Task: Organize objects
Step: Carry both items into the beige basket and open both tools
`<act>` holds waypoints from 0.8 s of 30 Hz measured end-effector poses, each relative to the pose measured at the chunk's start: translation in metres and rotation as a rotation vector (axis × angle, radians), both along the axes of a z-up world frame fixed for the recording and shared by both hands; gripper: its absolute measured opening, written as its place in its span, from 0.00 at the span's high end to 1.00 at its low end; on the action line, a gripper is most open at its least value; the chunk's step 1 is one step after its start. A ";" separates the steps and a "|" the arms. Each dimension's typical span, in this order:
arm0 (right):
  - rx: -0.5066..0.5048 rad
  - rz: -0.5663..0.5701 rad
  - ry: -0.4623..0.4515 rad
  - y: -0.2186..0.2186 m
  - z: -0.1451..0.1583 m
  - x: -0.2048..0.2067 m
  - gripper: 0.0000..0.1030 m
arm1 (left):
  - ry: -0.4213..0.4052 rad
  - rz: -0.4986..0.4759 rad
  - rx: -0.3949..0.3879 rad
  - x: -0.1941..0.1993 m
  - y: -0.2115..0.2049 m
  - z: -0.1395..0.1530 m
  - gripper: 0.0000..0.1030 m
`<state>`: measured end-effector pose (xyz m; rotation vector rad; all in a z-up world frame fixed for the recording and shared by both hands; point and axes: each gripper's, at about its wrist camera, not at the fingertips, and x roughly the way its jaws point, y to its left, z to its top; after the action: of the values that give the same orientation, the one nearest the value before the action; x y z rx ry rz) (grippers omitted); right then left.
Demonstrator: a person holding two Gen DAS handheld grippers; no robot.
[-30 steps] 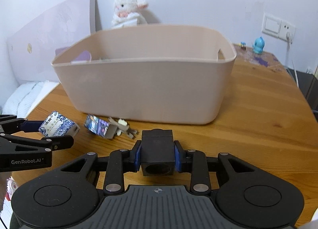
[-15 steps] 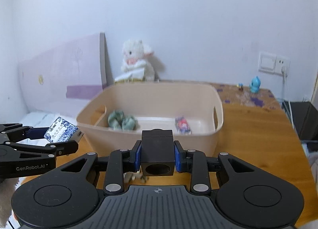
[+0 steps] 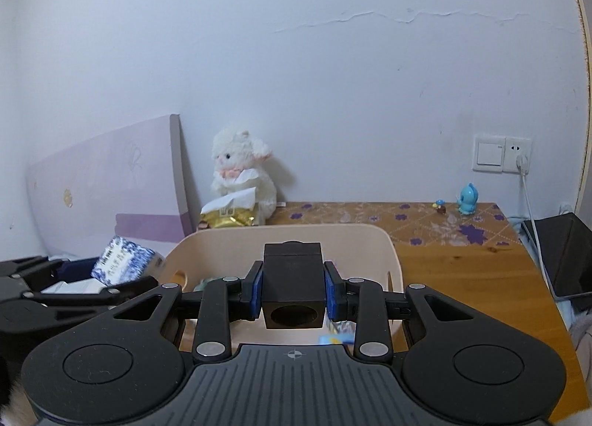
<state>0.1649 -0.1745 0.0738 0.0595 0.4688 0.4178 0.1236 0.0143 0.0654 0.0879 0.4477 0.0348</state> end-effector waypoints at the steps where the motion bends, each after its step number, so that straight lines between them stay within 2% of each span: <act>1: 0.000 -0.002 0.002 0.001 0.000 0.005 0.71 | 0.001 0.003 0.002 0.006 -0.001 -0.001 0.37; 9: -0.045 -0.025 0.054 0.014 -0.019 0.051 0.71 | 0.050 0.034 0.031 0.059 -0.006 -0.022 0.37; 15: -0.091 -0.040 0.140 0.027 -0.047 0.078 0.71 | 0.138 0.054 0.075 0.093 -0.011 -0.044 0.37; 20: -0.150 -0.033 0.184 0.036 -0.067 0.087 0.71 | 0.214 0.086 0.096 0.108 -0.010 -0.063 0.37; 24: -0.206 -0.015 0.181 0.046 -0.076 0.084 0.71 | 0.255 0.126 0.082 0.113 -0.003 -0.074 0.37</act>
<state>0.2488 -0.1289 -0.0022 -0.0991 0.6874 0.3490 0.2369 0.0115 -0.0082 0.1456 0.7062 0.1675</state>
